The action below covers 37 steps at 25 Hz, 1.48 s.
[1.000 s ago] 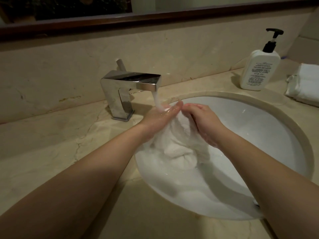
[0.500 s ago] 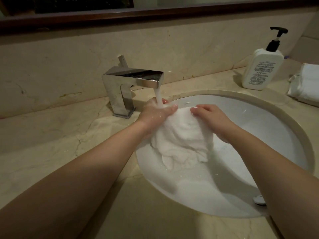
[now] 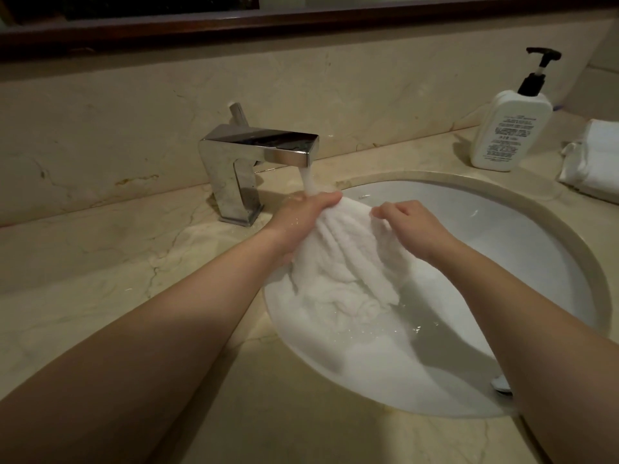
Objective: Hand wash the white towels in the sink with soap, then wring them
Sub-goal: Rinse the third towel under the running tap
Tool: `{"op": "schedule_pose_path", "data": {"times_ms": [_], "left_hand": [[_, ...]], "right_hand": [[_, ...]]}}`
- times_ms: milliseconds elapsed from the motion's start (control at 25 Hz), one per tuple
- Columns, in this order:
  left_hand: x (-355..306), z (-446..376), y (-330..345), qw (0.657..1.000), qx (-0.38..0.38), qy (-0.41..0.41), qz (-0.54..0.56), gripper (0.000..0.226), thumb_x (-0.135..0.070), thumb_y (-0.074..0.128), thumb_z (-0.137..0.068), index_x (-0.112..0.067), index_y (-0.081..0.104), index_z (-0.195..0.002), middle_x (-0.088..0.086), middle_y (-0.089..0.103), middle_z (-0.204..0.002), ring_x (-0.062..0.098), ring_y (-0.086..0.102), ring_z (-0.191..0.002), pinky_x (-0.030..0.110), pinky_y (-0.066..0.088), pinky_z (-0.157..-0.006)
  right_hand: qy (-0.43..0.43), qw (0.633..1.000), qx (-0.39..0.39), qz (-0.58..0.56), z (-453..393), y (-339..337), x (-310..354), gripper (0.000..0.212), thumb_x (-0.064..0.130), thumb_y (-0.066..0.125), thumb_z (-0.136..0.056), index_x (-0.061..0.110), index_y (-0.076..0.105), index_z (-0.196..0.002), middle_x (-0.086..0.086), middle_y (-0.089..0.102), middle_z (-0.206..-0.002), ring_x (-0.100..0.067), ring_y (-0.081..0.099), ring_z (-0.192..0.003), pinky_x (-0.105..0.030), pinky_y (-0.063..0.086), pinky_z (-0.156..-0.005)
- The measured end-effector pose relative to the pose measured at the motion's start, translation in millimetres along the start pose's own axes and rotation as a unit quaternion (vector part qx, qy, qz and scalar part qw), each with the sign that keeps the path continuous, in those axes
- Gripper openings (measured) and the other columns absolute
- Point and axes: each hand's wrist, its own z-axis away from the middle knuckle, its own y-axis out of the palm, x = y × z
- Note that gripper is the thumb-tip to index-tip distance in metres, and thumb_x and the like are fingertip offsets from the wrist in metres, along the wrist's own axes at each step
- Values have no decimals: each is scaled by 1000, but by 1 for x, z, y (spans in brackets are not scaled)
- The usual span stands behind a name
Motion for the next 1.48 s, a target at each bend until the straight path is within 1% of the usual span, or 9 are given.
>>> {"op": "schedule_pose_path", "data": {"times_ms": [160,320,520,640,800,960,1080,1240,1480], "left_hand": [[-3,3,-1,998,-4,-21,-63,28,-42,63,-91,-16,70,-99,7,72,-101,26,68,-91,34,52,-78],[-4,11,6,980,85,24,-180,69,-87,40,-84,-33,70,-114,-6,72,-115,18,63,-113,37,46,-102],[-2,8,2,970,76,77,-219,39,-57,62,-93,-20,75,-94,1,77,-94,20,73,-89,37,54,-82],[-9,9,8,972,10,121,-200,35,-47,51,-103,-18,67,-94,1,69,-93,17,63,-84,32,45,-72],[-8,5,4,989,-99,47,-100,32,-52,47,-103,-25,62,-110,-3,63,-102,16,59,-94,31,46,-84],[7,-1,7,982,-3,9,-188,57,-57,53,-96,-23,52,-142,-1,60,-132,22,60,-116,34,51,-97],[7,-4,12,979,58,44,-188,36,-50,51,-96,-33,68,-122,1,69,-125,23,64,-114,42,51,-102],[-1,6,4,985,80,-3,-150,65,-82,44,-86,-31,76,-110,-2,77,-109,20,71,-104,42,53,-100],[-2,3,5,986,5,29,-167,39,-49,56,-100,-18,68,-120,2,71,-115,22,66,-105,41,53,-97]], "right_hand": [[-16,978,84,-192,2,6,7,22,28,59,-95,15,57,-77,-9,46,-76,-24,41,-71,-36,32,-67],[-25,972,120,-203,2,10,12,27,28,56,-95,4,66,-89,-9,55,-76,-23,48,-68,-37,39,-67],[13,967,72,-243,-4,9,5,28,22,56,-84,-1,65,-97,-12,60,-90,-26,56,-75,-36,46,-70],[51,978,128,-157,-3,3,-5,57,53,64,-70,6,72,-100,-7,65,-90,-27,56,-84,-39,43,-85],[52,974,126,-183,-3,-10,-10,58,52,67,-73,3,71,-102,-11,65,-91,-29,58,-85,-43,45,-84],[-5,958,136,-251,-1,2,2,18,22,60,-98,10,70,-90,-4,71,-83,-16,69,-78,-26,54,-71],[-8,952,133,-275,0,12,17,19,14,53,-93,10,70,-85,-5,67,-79,-16,63,-70,-25,50,-63],[18,963,90,-253,-4,16,17,41,17,53,-66,-10,65,-94,-17,63,-86,-27,59,-78,-39,47,-74],[68,984,95,-138,-6,0,-6,36,42,61,-89,10,73,-98,1,74,-83,-22,68,-79,-33,52,-76]]}}
